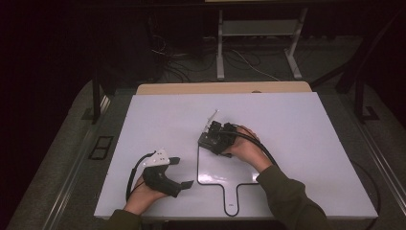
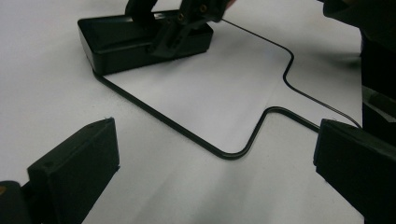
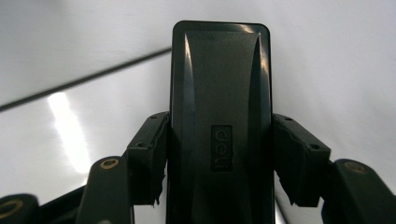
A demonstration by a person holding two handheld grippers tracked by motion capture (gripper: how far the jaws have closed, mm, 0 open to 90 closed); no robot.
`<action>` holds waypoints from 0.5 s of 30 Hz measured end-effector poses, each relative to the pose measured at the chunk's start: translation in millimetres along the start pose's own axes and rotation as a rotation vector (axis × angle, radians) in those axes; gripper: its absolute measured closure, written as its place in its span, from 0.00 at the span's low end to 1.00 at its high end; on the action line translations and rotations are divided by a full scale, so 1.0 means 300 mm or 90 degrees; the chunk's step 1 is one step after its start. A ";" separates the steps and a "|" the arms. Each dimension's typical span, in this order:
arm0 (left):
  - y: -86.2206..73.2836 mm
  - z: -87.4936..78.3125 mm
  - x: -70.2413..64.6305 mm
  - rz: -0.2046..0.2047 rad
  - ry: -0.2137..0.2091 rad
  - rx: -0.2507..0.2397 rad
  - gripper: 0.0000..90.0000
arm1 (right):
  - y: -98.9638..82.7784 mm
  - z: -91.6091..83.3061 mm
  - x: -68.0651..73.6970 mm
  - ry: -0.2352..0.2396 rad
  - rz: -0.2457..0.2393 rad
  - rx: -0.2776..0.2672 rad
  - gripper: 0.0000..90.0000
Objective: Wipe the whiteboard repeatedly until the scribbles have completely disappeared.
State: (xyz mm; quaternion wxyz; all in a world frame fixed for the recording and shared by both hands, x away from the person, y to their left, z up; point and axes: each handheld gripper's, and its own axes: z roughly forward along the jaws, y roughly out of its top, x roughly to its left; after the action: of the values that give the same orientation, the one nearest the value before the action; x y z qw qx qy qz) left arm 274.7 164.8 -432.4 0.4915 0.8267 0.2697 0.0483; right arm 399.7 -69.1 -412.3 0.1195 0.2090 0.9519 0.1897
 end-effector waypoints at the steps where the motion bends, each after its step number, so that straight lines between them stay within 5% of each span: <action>1: -0.001 0.000 0.001 -0.001 0.000 -0.002 0.00 | -0.003 0.000 -0.010 -0.004 0.005 0.003 0.44; 15: -0.002 -0.005 0.000 -0.001 0.003 -0.001 0.00 | -0.084 -0.026 -0.088 -0.029 0.034 0.014 0.44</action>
State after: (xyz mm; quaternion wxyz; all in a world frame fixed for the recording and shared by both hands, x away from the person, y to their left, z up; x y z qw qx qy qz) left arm 274.0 166.3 -432.0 0.4915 0.8259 0.2718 0.0500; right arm 411.7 -104.3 -411.7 0.1335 0.2395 0.9452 0.1773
